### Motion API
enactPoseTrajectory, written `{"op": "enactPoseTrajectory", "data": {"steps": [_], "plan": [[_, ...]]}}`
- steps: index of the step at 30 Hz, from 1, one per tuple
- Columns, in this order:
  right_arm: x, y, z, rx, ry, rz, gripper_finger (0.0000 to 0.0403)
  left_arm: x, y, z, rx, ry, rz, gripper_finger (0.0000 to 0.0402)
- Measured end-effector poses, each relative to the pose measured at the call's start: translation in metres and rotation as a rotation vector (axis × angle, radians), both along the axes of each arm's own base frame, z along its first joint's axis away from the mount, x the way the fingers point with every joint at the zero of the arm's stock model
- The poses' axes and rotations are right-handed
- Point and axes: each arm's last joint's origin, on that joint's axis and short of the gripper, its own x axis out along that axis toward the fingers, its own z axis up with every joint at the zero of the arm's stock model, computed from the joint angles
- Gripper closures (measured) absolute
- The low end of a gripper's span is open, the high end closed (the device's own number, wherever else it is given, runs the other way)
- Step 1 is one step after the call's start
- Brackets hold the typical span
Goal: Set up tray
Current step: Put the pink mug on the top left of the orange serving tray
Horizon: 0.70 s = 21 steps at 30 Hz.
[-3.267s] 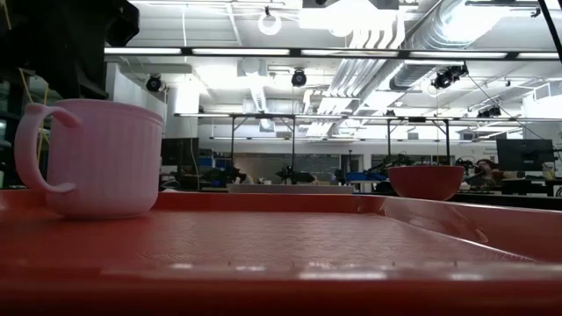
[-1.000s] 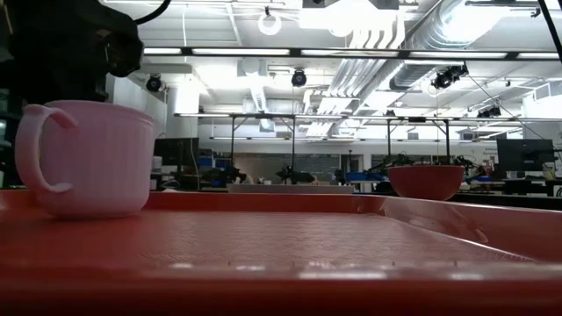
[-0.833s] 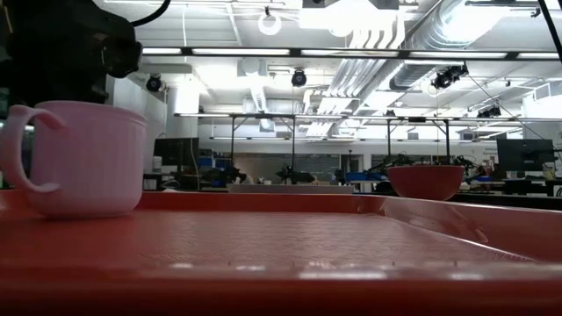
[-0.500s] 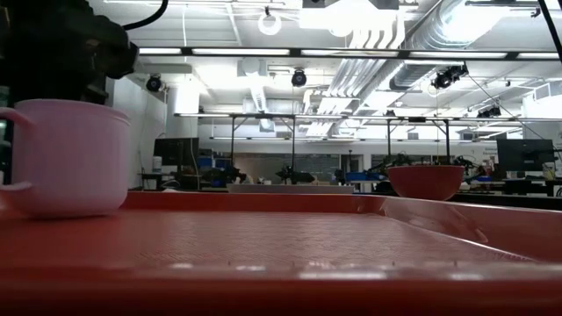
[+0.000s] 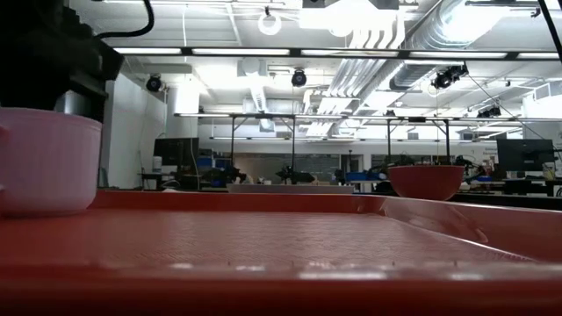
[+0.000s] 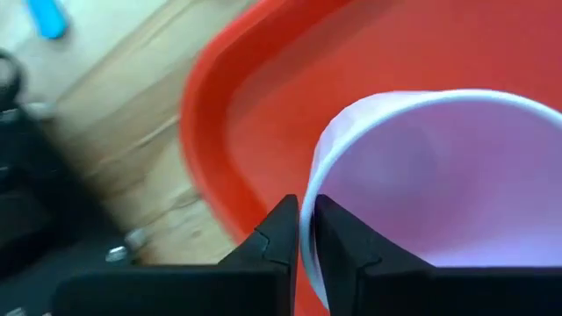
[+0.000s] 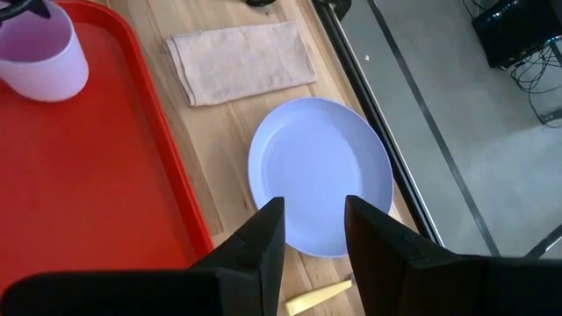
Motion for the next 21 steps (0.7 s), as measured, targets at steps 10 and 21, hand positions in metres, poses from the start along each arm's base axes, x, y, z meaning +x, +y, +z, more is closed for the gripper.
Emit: {"op": "enactPoseTrajectory", "data": {"steps": [10, 21], "plan": [[0.001, 0.0001, 0.0005, 0.001, -0.011, 0.002, 0.0304, -0.0072, 0.004, 0.0012, 0.049, 0.082, -0.07, 0.035], [0.0011, 0.0002, 0.0006, 0.002, -0.012, 0.002, 0.0304, -0.0095, 0.0067, 0.0016, 0.11, 0.108, -0.162, 0.032]]}}
